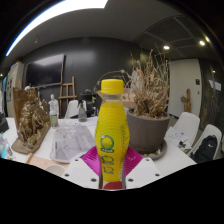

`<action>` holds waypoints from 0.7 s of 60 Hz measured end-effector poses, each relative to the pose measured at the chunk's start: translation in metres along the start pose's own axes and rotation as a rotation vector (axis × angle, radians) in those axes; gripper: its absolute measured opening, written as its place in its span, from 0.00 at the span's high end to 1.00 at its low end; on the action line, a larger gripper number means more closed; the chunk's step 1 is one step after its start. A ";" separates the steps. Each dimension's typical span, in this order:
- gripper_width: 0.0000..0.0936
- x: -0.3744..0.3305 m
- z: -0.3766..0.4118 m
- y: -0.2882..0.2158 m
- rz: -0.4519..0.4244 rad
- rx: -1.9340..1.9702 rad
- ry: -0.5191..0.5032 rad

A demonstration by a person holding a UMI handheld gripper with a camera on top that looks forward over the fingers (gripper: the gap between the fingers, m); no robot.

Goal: Pour water

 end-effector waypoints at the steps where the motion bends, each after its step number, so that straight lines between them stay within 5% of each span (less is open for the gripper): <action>1: 0.73 0.004 -0.002 0.007 0.014 -0.006 0.005; 15: 0.73 0.035 -0.015 0.089 0.127 0.007 0.043; 18: 0.72 0.033 -0.016 0.091 0.094 0.020 0.050; 27: 0.46 0.029 -0.019 0.090 0.116 0.051 0.058; 32: 0.07 0.019 -0.019 0.088 0.150 0.060 0.064; 42: 0.08 -0.044 -0.010 0.063 0.169 0.033 0.107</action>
Point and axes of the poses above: the point between the fingertips, and its own axes, seen from behind it with the camera up: z to the left, y down, x forward, the way the camera looks, the point moved 5 cm from there along -x, backward, against the way the camera looks, and after that the axes turned 9 degrees about z, right-handed, at the moved point
